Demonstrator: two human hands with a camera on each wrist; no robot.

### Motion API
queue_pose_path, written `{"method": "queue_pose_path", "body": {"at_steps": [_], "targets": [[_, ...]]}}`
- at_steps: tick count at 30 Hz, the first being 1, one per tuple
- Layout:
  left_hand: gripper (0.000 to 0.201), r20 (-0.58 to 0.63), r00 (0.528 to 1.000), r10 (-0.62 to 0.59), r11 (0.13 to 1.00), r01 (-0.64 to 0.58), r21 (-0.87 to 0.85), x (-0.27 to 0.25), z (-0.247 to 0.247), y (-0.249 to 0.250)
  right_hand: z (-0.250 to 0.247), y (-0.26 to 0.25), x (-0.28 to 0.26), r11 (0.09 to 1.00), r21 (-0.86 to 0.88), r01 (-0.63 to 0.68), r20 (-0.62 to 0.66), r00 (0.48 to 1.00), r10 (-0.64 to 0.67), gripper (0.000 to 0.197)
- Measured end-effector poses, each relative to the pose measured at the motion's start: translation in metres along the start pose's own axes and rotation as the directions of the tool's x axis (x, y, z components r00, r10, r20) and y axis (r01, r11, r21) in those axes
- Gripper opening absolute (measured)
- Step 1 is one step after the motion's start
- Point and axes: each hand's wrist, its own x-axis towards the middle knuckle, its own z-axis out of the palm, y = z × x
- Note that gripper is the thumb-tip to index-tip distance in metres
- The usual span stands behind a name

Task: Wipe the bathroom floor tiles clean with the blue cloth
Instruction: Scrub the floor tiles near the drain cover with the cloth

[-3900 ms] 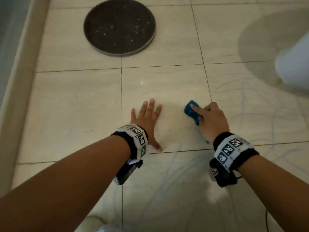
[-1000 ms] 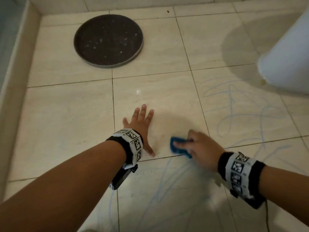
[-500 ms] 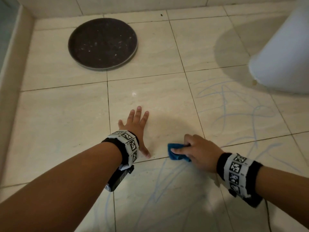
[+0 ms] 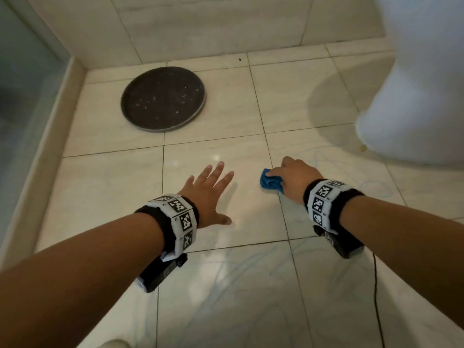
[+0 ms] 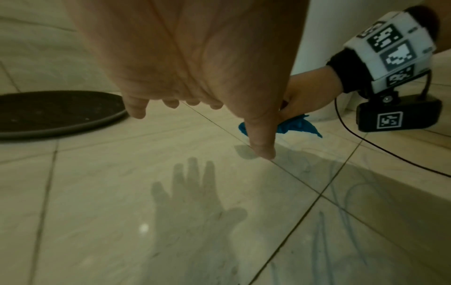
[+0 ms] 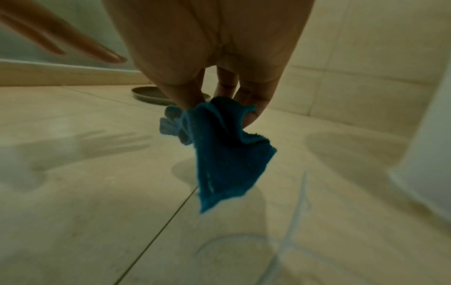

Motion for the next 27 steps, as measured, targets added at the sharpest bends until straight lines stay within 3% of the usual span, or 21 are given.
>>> {"method": "queue_pose_path", "body": {"at_steps": [5,10,16,22,25,27], "targets": [[0.106,0.045,0.99,-0.134,0.991,0.133,0.031,-0.048,-0.046,0.005,-0.032,-0.004,-0.028,0.992,0.013,0.124,-0.022,0.992,-0.124,0.053],[0.105,0.065,0.983,-0.173,0.984,0.171,0.039,-0.061,-0.078,0.016,-0.049,-0.003,-0.045,0.987,0.097,0.129,-0.054,0.991,-0.125,0.045],[0.102,-0.011,0.992,-0.125,0.992,0.125,-0.01,0.023,-0.072,0.023,-0.043,0.018,-0.003,0.994,0.094,0.05,-0.107,0.993,-0.04,0.044],[0.107,0.025,1.0,-0.015,0.999,0.016,-0.029,0.098,-0.038,0.034,-0.012,0.045,0.011,0.984,0.129,-0.125,-0.011,0.992,0.128,0.051],[0.115,0.005,0.999,0.05,0.998,-0.049,-0.042,0.131,-0.029,0.035,0.0,0.056,0.021,0.954,0.238,-0.185,0.012,0.982,0.187,0.053],[0.125,-0.005,0.998,0.064,0.998,-0.064,-0.024,0.151,-0.02,0.036,0.007,0.058,0.029,0.935,0.312,-0.167,-0.042,0.981,0.189,0.052]]}}
